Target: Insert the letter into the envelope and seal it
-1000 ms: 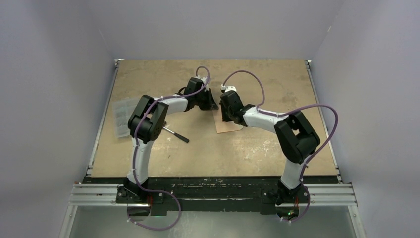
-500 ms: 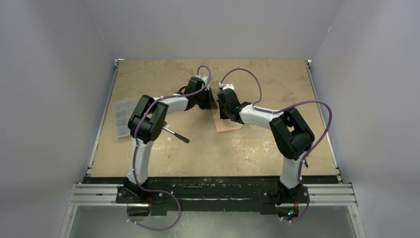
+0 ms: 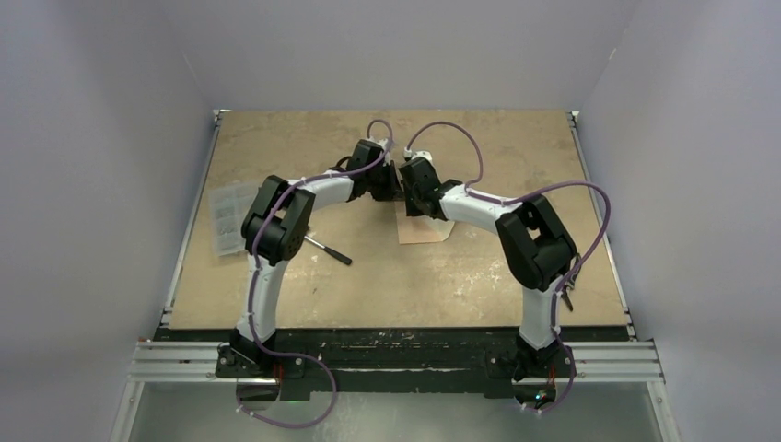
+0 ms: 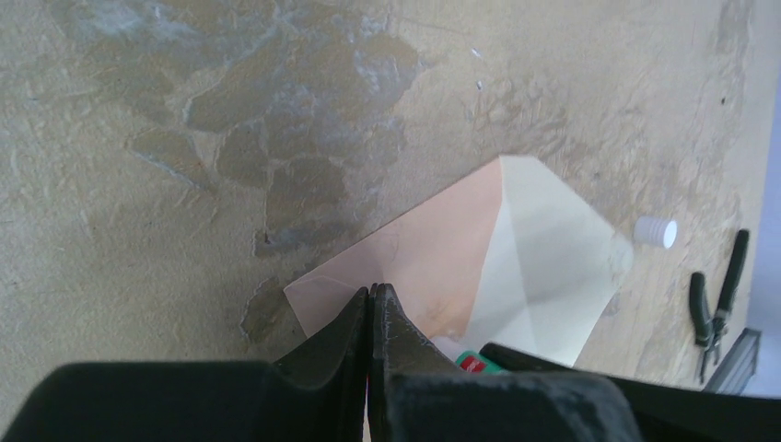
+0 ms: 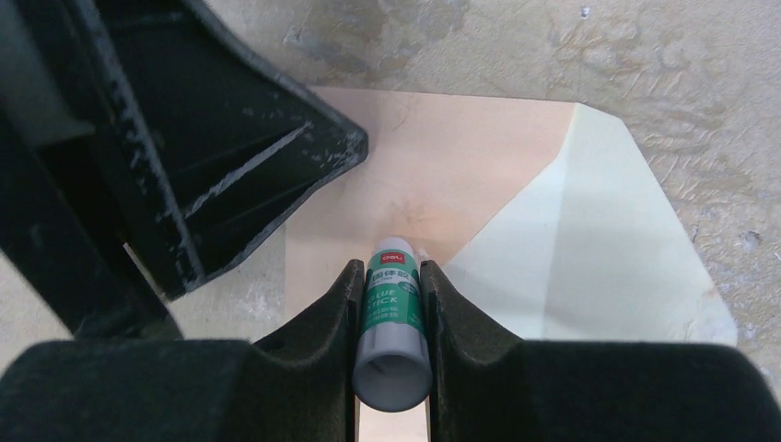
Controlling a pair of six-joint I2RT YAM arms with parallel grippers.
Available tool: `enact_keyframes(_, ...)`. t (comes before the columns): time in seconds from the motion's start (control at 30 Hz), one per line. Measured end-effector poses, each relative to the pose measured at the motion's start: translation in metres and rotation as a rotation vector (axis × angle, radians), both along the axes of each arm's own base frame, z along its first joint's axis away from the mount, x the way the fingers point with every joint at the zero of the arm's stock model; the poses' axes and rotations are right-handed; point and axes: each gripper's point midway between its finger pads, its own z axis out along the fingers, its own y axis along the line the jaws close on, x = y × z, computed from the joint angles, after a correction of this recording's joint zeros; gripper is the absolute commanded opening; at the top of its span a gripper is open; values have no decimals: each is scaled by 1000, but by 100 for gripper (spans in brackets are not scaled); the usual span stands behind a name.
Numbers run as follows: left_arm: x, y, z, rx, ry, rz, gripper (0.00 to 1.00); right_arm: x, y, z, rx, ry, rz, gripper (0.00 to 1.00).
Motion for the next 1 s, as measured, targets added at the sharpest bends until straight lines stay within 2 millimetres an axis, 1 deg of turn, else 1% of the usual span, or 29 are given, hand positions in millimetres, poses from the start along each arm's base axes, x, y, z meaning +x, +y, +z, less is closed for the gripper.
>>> enact_keyframes(0.3,5,-5,-2,-50,90,114,0,-19,4,-1,12,64,95,0)
enact_keyframes(0.53,5,-5,-2,-59,109,138,0,-23,3,-2,3,81,108,0)
enact_keyframes(0.73,5,-6,-2,-59,101,126,0,-16,-1,-3,-13,65,69,0)
enact_keyframes(0.9,8,-7,-2,-64,83,121,0,0,-2,-1,-38,33,33,0)
enact_keyframes(1.0,9,-7,-2,-65,80,120,0,5,-4,-1,-49,24,15,0)
